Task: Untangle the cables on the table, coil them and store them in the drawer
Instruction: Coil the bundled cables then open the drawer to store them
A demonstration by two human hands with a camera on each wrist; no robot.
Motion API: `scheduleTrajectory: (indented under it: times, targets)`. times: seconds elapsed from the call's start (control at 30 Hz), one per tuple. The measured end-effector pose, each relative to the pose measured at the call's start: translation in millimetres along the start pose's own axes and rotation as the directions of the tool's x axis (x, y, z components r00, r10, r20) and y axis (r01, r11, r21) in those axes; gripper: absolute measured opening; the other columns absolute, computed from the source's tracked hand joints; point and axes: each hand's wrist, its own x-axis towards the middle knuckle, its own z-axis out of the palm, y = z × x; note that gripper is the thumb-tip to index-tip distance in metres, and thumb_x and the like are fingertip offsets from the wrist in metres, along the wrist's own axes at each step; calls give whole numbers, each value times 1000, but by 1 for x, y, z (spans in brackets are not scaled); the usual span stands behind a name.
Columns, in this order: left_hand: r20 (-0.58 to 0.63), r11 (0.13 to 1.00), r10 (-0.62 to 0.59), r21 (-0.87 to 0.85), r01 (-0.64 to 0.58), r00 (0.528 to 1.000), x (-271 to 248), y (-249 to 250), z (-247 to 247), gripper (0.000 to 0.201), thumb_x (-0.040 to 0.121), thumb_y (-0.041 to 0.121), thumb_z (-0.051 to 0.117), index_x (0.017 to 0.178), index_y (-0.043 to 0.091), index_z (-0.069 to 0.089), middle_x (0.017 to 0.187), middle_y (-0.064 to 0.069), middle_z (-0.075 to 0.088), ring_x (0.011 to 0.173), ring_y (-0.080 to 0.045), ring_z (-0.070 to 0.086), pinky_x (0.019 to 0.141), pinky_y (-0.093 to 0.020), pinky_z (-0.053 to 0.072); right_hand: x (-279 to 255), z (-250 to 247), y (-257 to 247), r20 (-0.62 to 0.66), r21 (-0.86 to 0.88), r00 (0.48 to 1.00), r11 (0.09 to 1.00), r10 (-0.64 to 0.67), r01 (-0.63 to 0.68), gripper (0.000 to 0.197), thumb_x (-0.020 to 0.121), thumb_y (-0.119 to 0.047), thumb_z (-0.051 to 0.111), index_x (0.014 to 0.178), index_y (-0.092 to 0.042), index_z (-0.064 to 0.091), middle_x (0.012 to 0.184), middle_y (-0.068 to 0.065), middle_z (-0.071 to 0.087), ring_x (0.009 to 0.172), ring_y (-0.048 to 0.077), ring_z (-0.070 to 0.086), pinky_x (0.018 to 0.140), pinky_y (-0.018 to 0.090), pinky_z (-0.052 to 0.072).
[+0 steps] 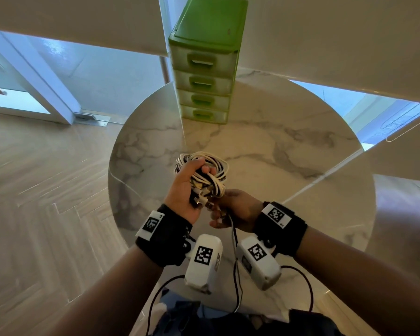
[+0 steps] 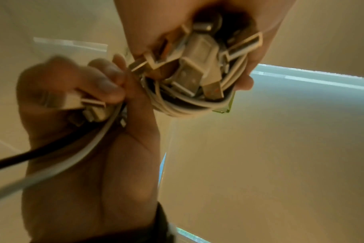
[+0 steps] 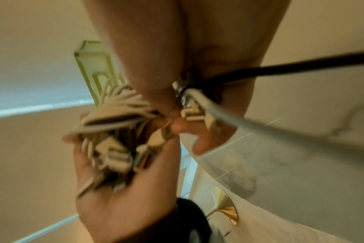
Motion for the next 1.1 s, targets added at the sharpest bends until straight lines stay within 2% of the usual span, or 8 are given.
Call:
scheduleTrajectory:
  times: [0.1, 0.37, 0.53, 0.6, 0.73, 0.9, 1.0, 1.1]
  targets:
    - [-56, 995, 23, 99, -17, 998, 4, -9, -4, 21, 84, 17, 57, 66, 10, 52, 71, -7, 49, 56, -14, 54, 49, -24, 49, 2, 4, 10, -27, 26, 1000, 1000, 16, -15, 20, 93, -13, 50, 75, -8, 51, 66, 5, 44, 51, 13, 40, 45, 20, 38]
    - [-135, 986, 62, 162, -39, 989, 5, -11, -4, 23, 88, 10, 57, 66, 5, 56, 56, -4, 58, 50, -14, 57, 48, -24, 49, -2, -6, 6, 117, -3, 973, 980, 197, -198, 18, 87, 0, 49, 73, -10, 53, 64, 4, 49, 49, 12, 48, 50, 22, 48]
    - [-149, 939, 133, 336, -76, 980, 2, -15, -4, 34, 86, 6, 59, 53, 10, 63, 54, -5, 60, 50, -17, 56, 50, -25, 49, -4, 1, 15, -102, -465, 989, 874, 107, -142, 9, 90, -5, 49, 82, -8, 52, 69, 6, 51, 52, 14, 47, 44, 21, 37]
    - [-99, 847, 191, 519, -113, 977, 1, -20, -5, 32, 83, 6, 60, 52, 11, 63, 57, -7, 61, 55, -19, 57, 57, -30, 50, -5, 3, 16, -85, -585, 990, 799, 111, -140, 10, 91, -9, 52, 81, -10, 54, 72, 5, 57, 54, 13, 51, 48, 23, 39]
    - [-33, 437, 261, 895, -87, 965, 10, -29, -30, 23, 76, 17, 65, 53, 13, 62, 59, -9, 65, 60, -25, 62, 65, -40, 54, -13, 12, 11, 5, -769, 996, 637, 85, -51, 17, 88, -10, 56, 101, 0, 62, 71, 5, 64, 51, 6, 55, 52, 18, 45]
    - [14, 141, -37, 990, -8, 999, 14, -22, -45, 55, 65, 53, 66, 64, -1, 57, 58, -11, 55, 54, -19, 51, 57, -42, 49, -23, 12, 1, 71, -905, 996, 423, 50, 44, 23, 92, -11, 46, 106, -2, 61, 81, 7, 64, 71, 19, 59, 73, 33, 52]
    - [22, 84, -179, 996, -7, 984, 12, -15, -44, 46, 85, 48, 60, 62, 8, 57, 54, -5, 57, 48, -14, 53, 54, -28, 47, -28, 10, -5, 144, -942, 986, 318, 82, 110, 25, 92, -11, 45, 112, -9, 60, 95, 11, 67, 73, 17, 60, 73, 30, 51]
    - [19, 88, -244, 996, 2, 970, 13, -8, -43, 54, 86, 51, 57, 78, -1, 62, 66, -11, 59, 60, -20, 55, 63, -34, 48, -31, 8, -11, 179, -968, 979, 197, 99, 157, 25, 93, -12, 45, 113, -11, 60, 89, 6, 64, 67, 12, 57, 69, 25, 48]
